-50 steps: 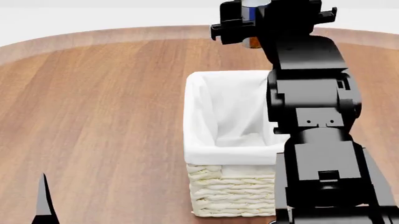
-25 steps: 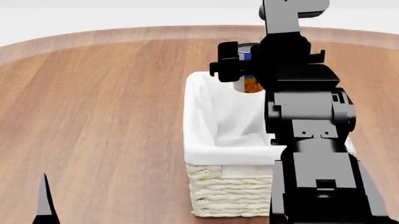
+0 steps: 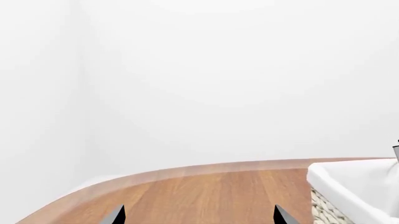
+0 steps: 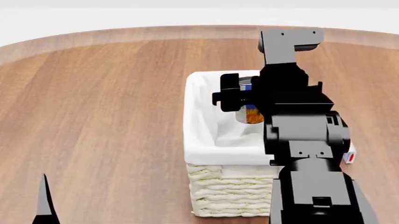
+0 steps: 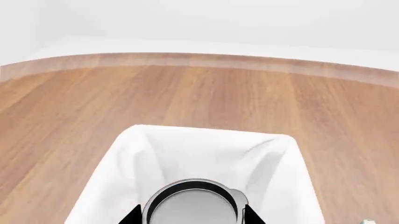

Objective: Pick up the alphabet soup and put it in the basket.

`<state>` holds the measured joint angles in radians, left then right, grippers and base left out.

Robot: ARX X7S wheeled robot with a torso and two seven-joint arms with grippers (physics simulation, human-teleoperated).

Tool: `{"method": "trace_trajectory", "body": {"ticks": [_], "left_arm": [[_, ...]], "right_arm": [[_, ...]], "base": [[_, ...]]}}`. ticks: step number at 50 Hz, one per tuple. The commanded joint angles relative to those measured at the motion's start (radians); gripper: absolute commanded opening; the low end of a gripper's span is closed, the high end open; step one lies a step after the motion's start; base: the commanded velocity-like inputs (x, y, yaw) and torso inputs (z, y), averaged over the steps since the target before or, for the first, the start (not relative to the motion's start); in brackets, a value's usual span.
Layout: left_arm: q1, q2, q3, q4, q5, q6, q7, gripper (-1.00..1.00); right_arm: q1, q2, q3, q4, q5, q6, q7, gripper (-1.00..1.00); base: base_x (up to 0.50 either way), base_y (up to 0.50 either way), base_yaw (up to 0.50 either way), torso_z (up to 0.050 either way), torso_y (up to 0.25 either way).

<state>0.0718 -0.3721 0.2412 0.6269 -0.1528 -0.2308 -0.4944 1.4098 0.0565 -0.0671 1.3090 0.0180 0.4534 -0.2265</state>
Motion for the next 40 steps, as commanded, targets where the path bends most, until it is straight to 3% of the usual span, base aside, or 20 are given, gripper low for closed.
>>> {"method": "trace_trajectory", "body": {"ticks": [1, 40], "left_arm": [[0.002, -0.003, 0.002, 0.002, 0.0, 0.001, -0.004, 1.0], [-0.005, -0.008, 0.011, -0.013, -0.005, 0.005, -0.012, 1.0]], "right_arm": [[-0.022, -0.001, -0.003, 0.0, -0.019, -0.004, -0.017, -1.0], [-0.088, 0.0, 0.025, 0.0, -0.015, -0.033, -0.012, -1.0]], "base": [[0.0, 0.0, 0.0, 0.0, 0.0], [0.0, 0.0, 0.0, 0.0, 0.001]]}}
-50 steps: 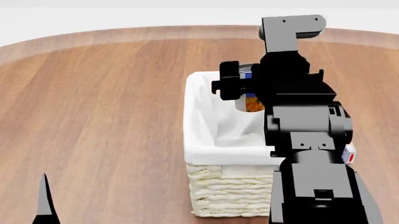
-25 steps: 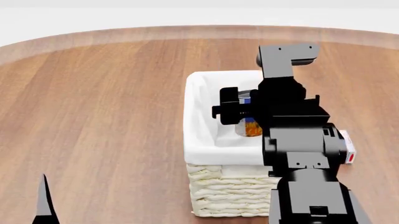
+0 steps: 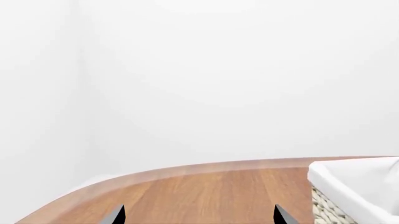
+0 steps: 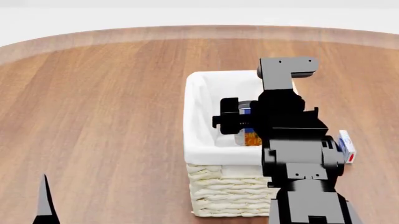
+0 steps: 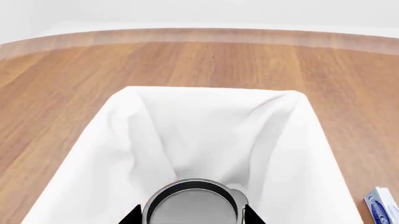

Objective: Pick up the alphabet soup and put it in the basket.

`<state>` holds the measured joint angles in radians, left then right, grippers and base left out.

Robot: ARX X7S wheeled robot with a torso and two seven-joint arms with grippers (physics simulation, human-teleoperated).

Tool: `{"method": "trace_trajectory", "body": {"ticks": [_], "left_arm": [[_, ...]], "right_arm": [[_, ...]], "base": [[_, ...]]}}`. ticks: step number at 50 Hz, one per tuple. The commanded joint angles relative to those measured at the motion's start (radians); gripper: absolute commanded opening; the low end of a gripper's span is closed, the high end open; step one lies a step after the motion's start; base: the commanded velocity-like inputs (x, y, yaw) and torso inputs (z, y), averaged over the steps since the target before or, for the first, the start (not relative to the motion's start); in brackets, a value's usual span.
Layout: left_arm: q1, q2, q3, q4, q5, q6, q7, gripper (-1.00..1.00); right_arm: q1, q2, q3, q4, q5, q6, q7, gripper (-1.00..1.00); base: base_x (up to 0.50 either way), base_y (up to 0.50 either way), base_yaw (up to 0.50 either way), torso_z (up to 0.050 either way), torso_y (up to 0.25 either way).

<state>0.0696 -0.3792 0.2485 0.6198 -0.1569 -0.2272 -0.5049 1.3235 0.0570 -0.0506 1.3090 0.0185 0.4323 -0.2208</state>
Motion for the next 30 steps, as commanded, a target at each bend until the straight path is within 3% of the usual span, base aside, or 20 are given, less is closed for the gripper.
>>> {"method": "trace_trajectory", "body": {"ticks": [1, 2, 13, 24, 30], "left_arm": [[-0.004, -0.001, 0.005, -0.007, 0.0, 0.001, -0.001, 1.0], [-0.004, -0.001, 0.005, -0.009, -0.001, 0.003, -0.001, 1.0], [-0.004, -0.002, 0.004, -0.011, -0.006, 0.006, -0.004, 1.0], [-0.003, -0.004, 0.008, -0.014, -0.006, 0.007, -0.005, 1.0], [-0.003, -0.006, 0.009, -0.011, -0.006, 0.005, -0.008, 1.0]], "right_arm": [[-0.001, 0.0, 0.009, 0.0, -0.016, -0.009, -0.013, -1.0], [0.001, 0.002, 0.013, 0.0, -0.014, -0.014, -0.012, 1.0], [-0.003, 0.001, 0.012, 0.0, -0.018, -0.045, -0.007, 1.0], [0.04, -0.007, 0.054, 0.0, -0.007, -0.287, 0.001, 1.0], [0.068, -0.015, 0.05, 0.0, -0.014, -0.339, -0.005, 1.0]], "base": [[0.0, 0.0, 0.0, 0.0, 0.0], [0.0, 0.0, 0.0, 0.0, 0.0], [0.0, 0.0, 0.0, 0.0, 0.0], [0.0, 0.0, 0.0, 0.0, 0.0], [0.0, 0.0, 0.0, 0.0, 0.0]]}}
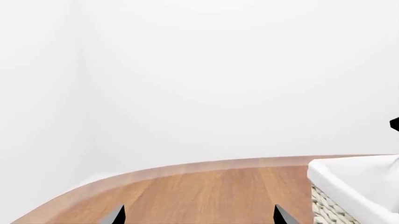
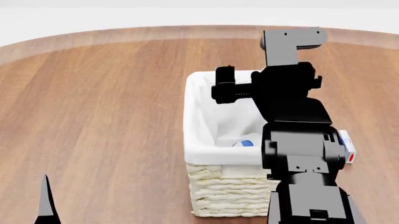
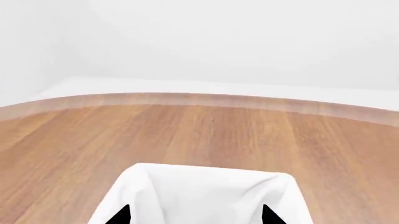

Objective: Pick up the alphabet soup and put it in the basket.

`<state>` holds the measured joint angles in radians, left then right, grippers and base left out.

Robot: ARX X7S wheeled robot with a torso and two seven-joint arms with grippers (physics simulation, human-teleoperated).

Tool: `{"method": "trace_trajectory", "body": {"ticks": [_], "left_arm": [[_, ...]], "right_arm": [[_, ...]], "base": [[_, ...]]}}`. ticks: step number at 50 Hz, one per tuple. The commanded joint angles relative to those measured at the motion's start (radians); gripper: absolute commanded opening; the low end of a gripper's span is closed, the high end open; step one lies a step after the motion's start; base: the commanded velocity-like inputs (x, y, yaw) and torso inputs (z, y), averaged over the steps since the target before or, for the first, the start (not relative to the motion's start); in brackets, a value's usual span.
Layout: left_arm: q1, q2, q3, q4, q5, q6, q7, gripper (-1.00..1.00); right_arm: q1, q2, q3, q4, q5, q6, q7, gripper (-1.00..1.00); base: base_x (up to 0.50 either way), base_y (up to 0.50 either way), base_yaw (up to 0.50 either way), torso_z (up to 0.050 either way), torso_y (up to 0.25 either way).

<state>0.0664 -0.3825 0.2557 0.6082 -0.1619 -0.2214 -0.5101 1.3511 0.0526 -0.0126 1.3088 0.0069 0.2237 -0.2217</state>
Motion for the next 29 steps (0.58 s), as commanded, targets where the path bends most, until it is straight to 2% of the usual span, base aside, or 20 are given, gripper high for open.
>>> {"method": "trace_trajectory", "body": {"ticks": [1, 15, 22, 25, 26, 29], "left_arm": [[0.001, -0.003, 0.001, 0.001, -0.003, 0.0, -0.002, 1.0], [-0.002, -0.005, 0.008, -0.002, -0.002, -0.004, -0.004, 1.0], [-0.007, -0.007, 0.009, 0.003, -0.003, -0.015, -0.006, 1.0], [-0.008, -0.008, 0.012, 0.003, 0.0, -0.014, -0.007, 1.0], [-0.01, -0.008, 0.013, 0.002, -0.001, -0.015, -0.006, 1.0], [-0.011, -0.008, 0.015, 0.003, -0.002, -0.017, -0.006, 1.0]], "right_arm": [[0.043, -0.011, 0.007, 0.0, -0.006, -0.139, -0.002, 1.0], [0.057, 0.002, -0.014, -0.002, -0.017, -0.233, 0.026, 1.0], [-0.236, 0.013, -0.011, -0.75, -0.001, 0.092, 0.023, 1.0], [-0.266, 0.018, -0.02, -0.845, 0.0, 0.133, 0.023, 1.0], [-0.304, 0.017, -0.013, -0.96, 0.008, 0.177, 0.028, 1.0], [-0.344, 0.02, -0.014, -1.085, 0.013, 0.227, 0.038, 1.0]], "base": [[0.0, 0.0, 0.0, 0.0, 0.0], [0.0, 0.0, 0.0, 0.0, 0.0], [0.0, 0.0, 0.0, 0.0, 0.0], [0.0, 0.0, 0.0, 0.0, 0.0], [0.0, 0.0, 0.0, 0.0, 0.0], [0.0, 0.0, 0.0, 0.0, 0.0]]}}
